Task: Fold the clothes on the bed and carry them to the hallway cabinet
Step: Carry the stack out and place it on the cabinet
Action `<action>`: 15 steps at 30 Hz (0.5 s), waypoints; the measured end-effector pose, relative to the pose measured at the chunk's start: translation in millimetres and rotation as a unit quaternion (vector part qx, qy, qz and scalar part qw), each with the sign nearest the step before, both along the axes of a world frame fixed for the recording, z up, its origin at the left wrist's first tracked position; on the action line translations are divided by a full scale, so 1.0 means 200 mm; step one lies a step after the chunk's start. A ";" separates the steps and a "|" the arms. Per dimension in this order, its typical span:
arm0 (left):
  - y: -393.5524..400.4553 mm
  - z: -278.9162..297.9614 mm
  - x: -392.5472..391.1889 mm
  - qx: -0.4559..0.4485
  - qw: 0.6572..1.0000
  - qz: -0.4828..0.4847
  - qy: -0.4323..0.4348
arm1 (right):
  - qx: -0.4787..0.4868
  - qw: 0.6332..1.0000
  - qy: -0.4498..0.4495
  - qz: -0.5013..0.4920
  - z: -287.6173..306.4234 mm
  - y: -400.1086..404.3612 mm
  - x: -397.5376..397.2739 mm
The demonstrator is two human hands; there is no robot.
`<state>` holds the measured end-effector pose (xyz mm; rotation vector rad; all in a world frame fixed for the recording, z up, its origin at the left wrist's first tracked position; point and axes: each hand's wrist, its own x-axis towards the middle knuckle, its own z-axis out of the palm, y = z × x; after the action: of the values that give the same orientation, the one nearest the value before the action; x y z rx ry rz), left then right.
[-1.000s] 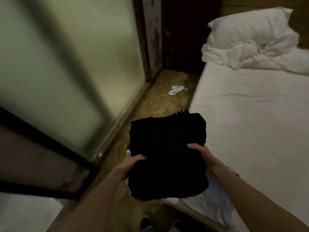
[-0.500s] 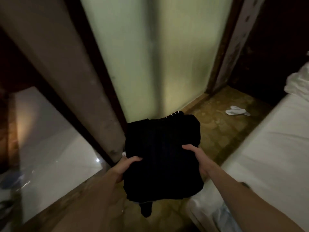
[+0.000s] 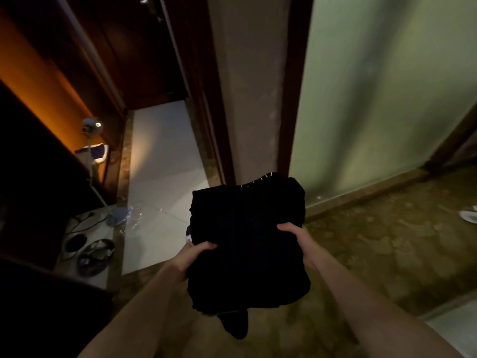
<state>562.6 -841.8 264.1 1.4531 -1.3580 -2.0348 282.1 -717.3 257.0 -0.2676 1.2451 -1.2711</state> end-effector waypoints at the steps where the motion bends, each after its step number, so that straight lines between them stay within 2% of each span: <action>1: -0.03 0.01 0.07 0.000 1.000 0.007 -0.001 | 0.000 1.000 -0.001 0.011 0.00 -0.07 0.06; 8: -0.27 0.07 0.51 0.045 0.997 0.066 0.003 | 0.026 0.994 -0.007 0.105 0.01 -0.55 0.38; 15: -0.51 0.09 0.71 0.055 0.985 0.161 -0.012 | 0.039 0.983 0.024 0.180 0.01 -1.03 0.62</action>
<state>704.1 -944.7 282.0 1.6293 -0.9545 -1.9107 406.2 -923.7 258.1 -0.4471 1.2192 -0.9068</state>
